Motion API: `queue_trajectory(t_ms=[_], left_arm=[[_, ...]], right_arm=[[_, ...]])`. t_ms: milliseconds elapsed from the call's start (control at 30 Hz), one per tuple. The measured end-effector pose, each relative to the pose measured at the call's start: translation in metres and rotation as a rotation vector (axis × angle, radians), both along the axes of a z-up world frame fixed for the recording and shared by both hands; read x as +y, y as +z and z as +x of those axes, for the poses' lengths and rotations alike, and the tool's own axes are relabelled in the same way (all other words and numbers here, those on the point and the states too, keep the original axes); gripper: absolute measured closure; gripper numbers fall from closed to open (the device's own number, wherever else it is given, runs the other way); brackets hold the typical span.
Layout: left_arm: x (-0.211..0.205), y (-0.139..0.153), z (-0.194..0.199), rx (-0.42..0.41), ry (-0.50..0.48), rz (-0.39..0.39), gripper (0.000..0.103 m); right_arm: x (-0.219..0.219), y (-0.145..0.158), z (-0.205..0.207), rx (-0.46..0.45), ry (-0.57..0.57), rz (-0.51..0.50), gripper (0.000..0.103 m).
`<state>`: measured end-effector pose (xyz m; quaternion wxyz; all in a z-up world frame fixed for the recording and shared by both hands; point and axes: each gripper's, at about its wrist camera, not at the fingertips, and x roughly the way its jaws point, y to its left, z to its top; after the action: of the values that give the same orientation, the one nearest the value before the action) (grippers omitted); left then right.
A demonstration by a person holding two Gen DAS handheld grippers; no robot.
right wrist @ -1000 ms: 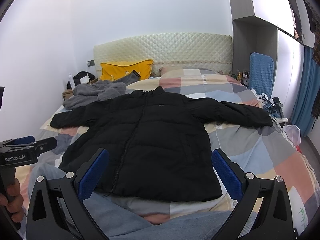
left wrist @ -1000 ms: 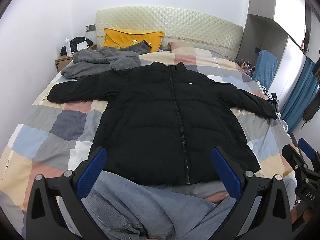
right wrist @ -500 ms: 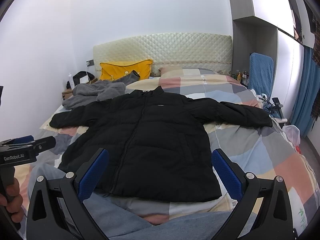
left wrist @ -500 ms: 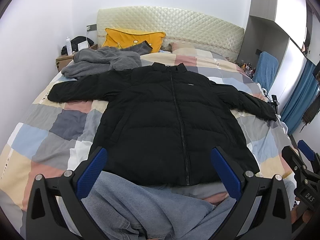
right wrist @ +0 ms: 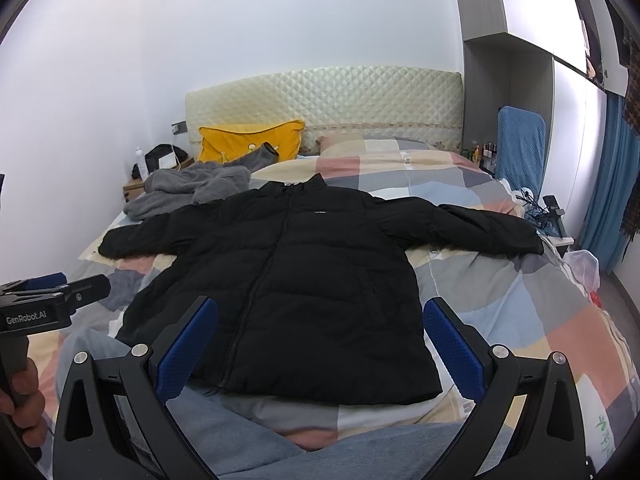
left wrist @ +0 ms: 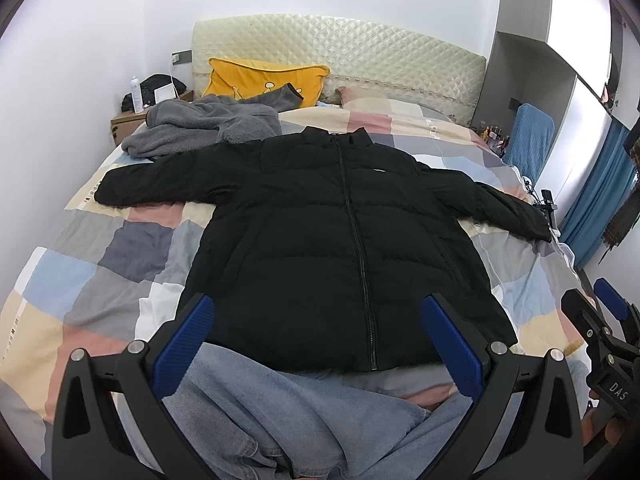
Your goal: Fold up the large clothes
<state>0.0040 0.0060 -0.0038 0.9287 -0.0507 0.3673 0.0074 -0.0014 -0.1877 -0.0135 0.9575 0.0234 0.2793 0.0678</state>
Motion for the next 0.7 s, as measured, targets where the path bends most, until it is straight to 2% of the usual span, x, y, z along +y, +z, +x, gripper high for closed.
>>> queue_trajectory(t_ms=[133,433,700], left_arm=[[0.001,0.004,0.002,0.016,-0.007,-0.016,0.0],[0.01,0.023,0.004,-0.023,0.008,-0.014,0.0],[-0.017,0.033,0.016,-0.008,-0.009,0.003,0.0]], right_arm=[[-0.001,0.005,0.004,0.008,0.0,0.015,0.0],[-0.003,0.019,0.007,-0.017,0.016,0.016,0.0],[-0.018,0.019,0.013,-0.015,-0.007,0.035,0.0]])
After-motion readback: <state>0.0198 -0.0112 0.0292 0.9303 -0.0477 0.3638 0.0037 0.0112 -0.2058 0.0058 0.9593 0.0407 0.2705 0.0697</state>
